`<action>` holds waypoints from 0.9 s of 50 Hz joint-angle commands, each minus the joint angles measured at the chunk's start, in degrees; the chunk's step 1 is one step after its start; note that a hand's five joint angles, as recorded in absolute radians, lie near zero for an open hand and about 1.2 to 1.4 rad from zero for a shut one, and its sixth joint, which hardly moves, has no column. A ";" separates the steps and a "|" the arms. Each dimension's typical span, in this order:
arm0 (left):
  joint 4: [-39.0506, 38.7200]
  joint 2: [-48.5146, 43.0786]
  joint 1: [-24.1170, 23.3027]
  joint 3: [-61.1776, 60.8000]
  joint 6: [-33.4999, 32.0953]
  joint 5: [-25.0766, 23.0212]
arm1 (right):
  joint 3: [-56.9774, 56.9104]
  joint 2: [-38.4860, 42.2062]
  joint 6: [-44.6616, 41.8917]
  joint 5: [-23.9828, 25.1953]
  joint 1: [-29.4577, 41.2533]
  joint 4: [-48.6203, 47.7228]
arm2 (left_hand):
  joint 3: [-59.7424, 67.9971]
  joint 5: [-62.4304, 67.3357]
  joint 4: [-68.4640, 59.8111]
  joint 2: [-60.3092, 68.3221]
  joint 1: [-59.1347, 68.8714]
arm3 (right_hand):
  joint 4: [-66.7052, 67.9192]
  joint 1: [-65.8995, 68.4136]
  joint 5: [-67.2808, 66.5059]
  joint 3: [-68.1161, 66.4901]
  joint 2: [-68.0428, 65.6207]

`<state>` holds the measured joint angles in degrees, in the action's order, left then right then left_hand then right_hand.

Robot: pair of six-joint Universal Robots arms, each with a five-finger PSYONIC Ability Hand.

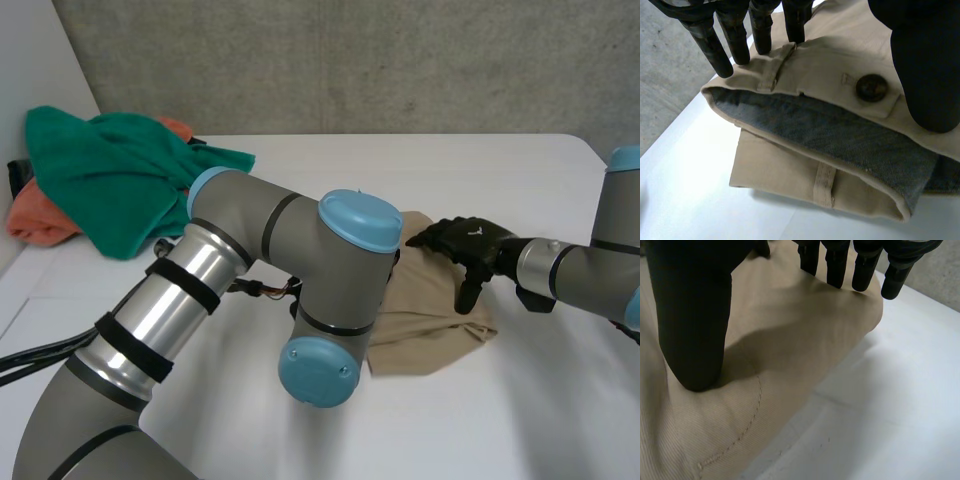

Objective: Fold the laundry.

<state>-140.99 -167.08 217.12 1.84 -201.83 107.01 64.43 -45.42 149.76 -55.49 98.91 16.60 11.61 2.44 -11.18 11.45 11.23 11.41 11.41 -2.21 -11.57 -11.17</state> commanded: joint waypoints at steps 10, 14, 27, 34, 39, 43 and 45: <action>2.03 5.00 0.85 -0.34 -0.49 0.30 | 1.66 -5.98 -0.17 -1.64 -0.47 -5.43 | -1.61 -2.44 1.18 -1.45 -1.23 | -1.41 -1.41 2.21 1.57 1.17; 3.61 9.30 1.90 -1.22 1.61 -0.22 | 3.59 -10.47 4.83 -2.78 -2.93 -9.39 | -1.61 -2.44 1.18 -1.45 -1.23 | -1.41 -1.41 2.21 1.57 1.17; 0.11 32.85 4.81 -21.06 11.28 -22.53 | 15.80 -16.98 29.98 -5.95 -10.41 -10.19 | -1.61 -2.44 1.18 -1.45 -1.23 | -1.41 -1.41 2.21 1.57 1.17; -11.22 45.34 5.42 -40.31 12.52 -39.59 | 26.79 -16.71 20.85 0.82 -10.67 -10.27 | -1.61 -2.44 1.18 -1.45 -1.23 | -1.41 -1.41 2.21 1.57 1.17; -19.92 50.52 4.98 -51.38 12.60 -39.70 | 30.57 -15.84 19.78 0.65 -9.36 -16.15 | -1.61 -2.44 1.18 -1.45 -1.23 | -1.41 -1.41 2.21 1.57 1.17; -22.57 52.02 4.98 -56.57 12.52 -37.76 | 31.45 -15.92 20.48 0.38 -8.74 -19.23 | -1.61 -2.44 1.18 -1.45 -1.23 | -1.41 -1.41 2.21 1.57 1.17; -22.92 52.38 5.07 -57.90 12.60 -36.97 | 31.72 -16.19 20.66 0.38 -8.65 -19.94 | -1.61 -2.44 1.18 -1.45 -1.23 | -1.41 -1.41 2.21 1.57 1.17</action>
<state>-160.61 -116.43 222.26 -49.85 -189.06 66.94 95.20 -61.44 169.68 -54.62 89.45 0.60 11.61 2.44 -11.18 11.45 10.30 11.41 10.81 -2.20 -11.57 -10.70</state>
